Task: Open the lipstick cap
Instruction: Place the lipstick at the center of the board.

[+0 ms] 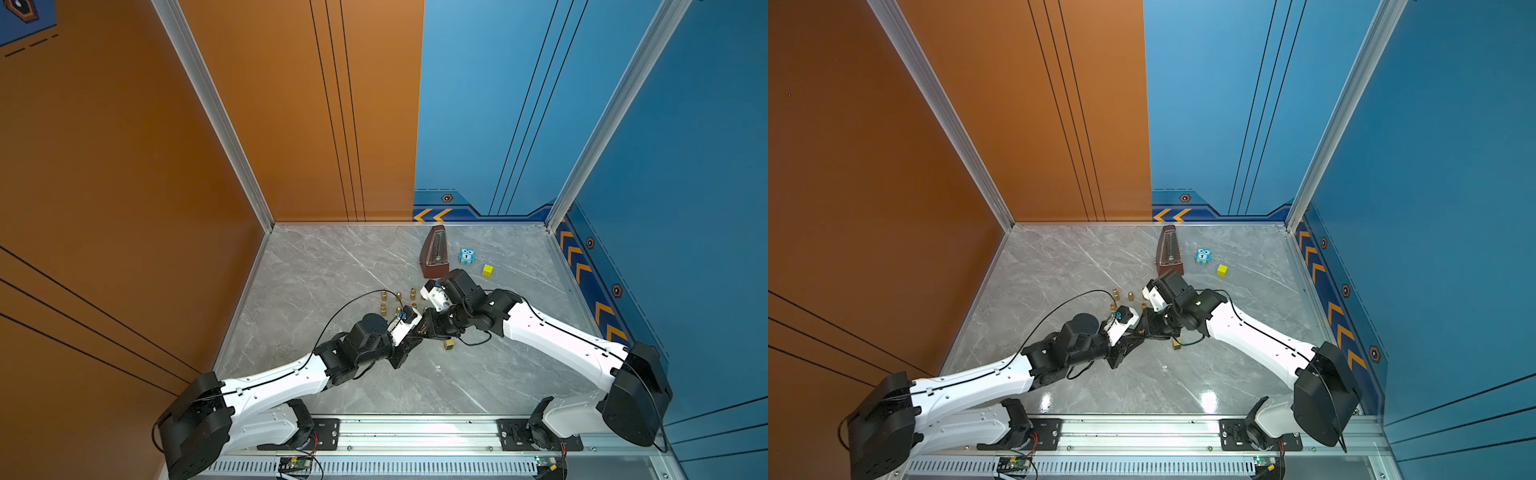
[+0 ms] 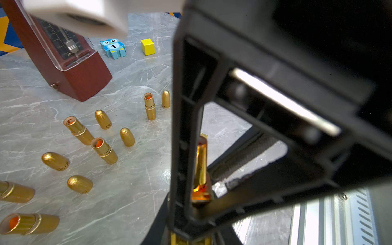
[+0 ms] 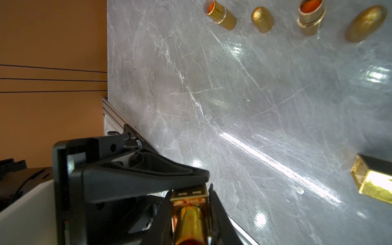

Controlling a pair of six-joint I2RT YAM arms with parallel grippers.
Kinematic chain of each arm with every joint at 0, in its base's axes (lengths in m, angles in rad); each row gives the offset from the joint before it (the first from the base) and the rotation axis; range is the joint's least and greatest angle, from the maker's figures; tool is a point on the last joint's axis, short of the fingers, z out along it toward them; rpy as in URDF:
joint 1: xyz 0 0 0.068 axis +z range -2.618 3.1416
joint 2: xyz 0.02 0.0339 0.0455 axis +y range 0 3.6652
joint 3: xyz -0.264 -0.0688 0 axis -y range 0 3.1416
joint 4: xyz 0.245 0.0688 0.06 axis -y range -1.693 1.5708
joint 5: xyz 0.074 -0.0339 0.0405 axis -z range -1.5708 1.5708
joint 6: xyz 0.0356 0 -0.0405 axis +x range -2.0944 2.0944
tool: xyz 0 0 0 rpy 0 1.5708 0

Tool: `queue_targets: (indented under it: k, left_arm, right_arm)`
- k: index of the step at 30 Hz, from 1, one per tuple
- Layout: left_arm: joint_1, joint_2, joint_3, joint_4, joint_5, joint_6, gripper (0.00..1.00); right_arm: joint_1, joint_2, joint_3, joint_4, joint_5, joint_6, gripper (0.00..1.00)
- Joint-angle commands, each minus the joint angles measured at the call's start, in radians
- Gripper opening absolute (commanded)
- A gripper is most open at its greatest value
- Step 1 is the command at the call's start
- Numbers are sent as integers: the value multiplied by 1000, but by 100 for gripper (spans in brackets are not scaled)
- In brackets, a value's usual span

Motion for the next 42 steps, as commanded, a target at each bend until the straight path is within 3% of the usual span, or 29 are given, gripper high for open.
queue_targets:
  k: [1, 4, 5, 9, 13, 18, 24, 33, 42]
  left_arm:
    - [-8, -12, 33, 40, 12, 11, 0]
    - [-8, -9, 26, 41, -4, 10, 0]
    - [-8, -11, 22, 41, -7, 9, 4]
    - [-4, -24, -3, 40, -44, -3, 52]
    - [11, -59, -49, 39, -75, -35, 78]
    - [32, -122, -107, 30, -114, -68, 100]
    - [57, -177, -123, -70, -191, -99, 99]
    - [81, -201, -151, -126, -241, -149, 99]
    - [94, -207, -158, -126, -237, -161, 99]
  right_arm:
    - [-4, -10, -9, 6, 19, 24, 22]
    - [-6, -17, -2, -6, 57, 17, 22]
    - [-6, -22, 1, -14, 75, 17, 22]
    - [-6, -24, 23, -70, 180, -4, 21]
    - [-4, -12, 18, -101, 309, -17, 21]
    - [47, 15, 11, -100, 473, -47, 21]
    - [130, 72, -9, -65, 665, -40, 22]
    - [191, 152, -89, 50, 770, -4, 21]
    - [207, 193, -166, 149, 782, 9, 21]
